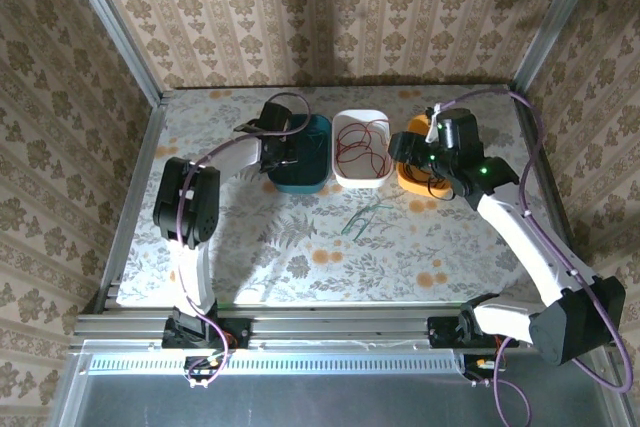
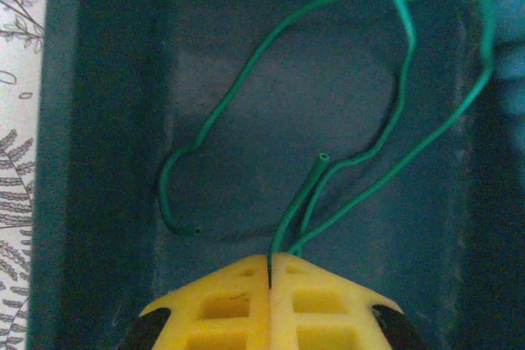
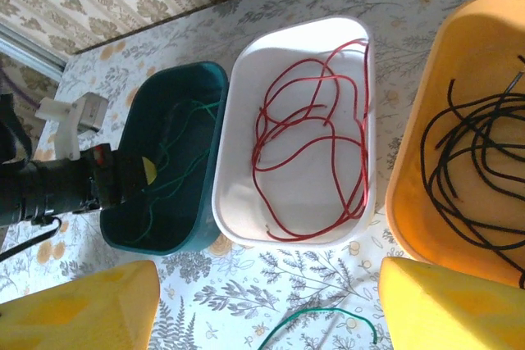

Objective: Untangle the cables

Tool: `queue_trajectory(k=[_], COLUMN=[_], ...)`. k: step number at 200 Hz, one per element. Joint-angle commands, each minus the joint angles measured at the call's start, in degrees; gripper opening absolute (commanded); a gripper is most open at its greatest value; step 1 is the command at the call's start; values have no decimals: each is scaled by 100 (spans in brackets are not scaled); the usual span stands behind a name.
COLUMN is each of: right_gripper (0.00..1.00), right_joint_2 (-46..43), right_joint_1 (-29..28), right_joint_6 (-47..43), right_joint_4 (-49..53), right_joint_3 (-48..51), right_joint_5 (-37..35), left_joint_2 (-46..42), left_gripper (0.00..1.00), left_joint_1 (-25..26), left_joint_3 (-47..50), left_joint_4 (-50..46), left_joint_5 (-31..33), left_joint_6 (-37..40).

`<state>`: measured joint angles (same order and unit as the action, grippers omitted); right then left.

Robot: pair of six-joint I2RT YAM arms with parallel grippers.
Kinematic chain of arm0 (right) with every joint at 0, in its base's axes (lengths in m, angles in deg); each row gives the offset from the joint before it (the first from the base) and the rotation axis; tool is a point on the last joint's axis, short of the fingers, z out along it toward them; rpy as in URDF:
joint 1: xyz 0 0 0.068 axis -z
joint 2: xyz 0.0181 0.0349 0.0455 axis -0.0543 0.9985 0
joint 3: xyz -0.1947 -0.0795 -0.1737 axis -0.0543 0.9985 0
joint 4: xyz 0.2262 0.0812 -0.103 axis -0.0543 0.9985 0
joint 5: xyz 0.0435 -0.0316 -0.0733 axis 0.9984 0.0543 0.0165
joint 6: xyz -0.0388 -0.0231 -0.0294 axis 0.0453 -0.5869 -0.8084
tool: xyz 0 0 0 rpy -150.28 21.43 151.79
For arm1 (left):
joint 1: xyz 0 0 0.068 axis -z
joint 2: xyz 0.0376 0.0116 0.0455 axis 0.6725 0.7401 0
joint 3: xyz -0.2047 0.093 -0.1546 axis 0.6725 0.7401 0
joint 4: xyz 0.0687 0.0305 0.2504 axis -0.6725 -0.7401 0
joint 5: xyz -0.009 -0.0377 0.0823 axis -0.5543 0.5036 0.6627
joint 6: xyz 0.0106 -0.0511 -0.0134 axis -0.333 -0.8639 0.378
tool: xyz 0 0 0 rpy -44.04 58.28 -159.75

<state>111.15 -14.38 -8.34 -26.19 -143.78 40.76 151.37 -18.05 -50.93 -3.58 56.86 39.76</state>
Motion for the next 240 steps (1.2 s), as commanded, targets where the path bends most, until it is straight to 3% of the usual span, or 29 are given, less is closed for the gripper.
queue_trajectory(k=[1,33,95,109,125,146,161,179,198,240], right_gripper=[72,72,72,72,72,72,73,72,73,72], right_joint_2=[203,538,584,612,614,585,585,543,517,524], right_joint_1=[-128,-381,-430,-430,-426,-298,-37,242,372,503], right_joint_6=[-232,-489,-555,-582,-609,-451,-198,-68,-43,-29], right_joint_4=[214,526,512,541,705,779,797,735,752,796], right_joint_3=[-143,-253,-178,-164,-119,-48,42,144,184,261], right_joint_5=[122,117,88,57,13,-232,-239,-126,-169,-104], left_joint_2=[111,-17,-865,-1152,-1492,-1848,-1861,-1709,-1533,-872], left_gripper=[0,34,62,68,70,72,72,72,73,71], left_joint_1=[5,19,163,418,597,959,1387,1920,2329,2435], left_joint_3=[-204,-353,-653,-529,-207,447,725,1036,1427,1317], left_joint_4=[-215,-186,-160,-89,113,290,-104,-340,110,374], left_joint_5=[149,51,227,335,-8,-1385,-1948,-1881,-1320,-1694], left_joint_6=[173,290,683,943,1534,2607,3448,4155,4514,4563])
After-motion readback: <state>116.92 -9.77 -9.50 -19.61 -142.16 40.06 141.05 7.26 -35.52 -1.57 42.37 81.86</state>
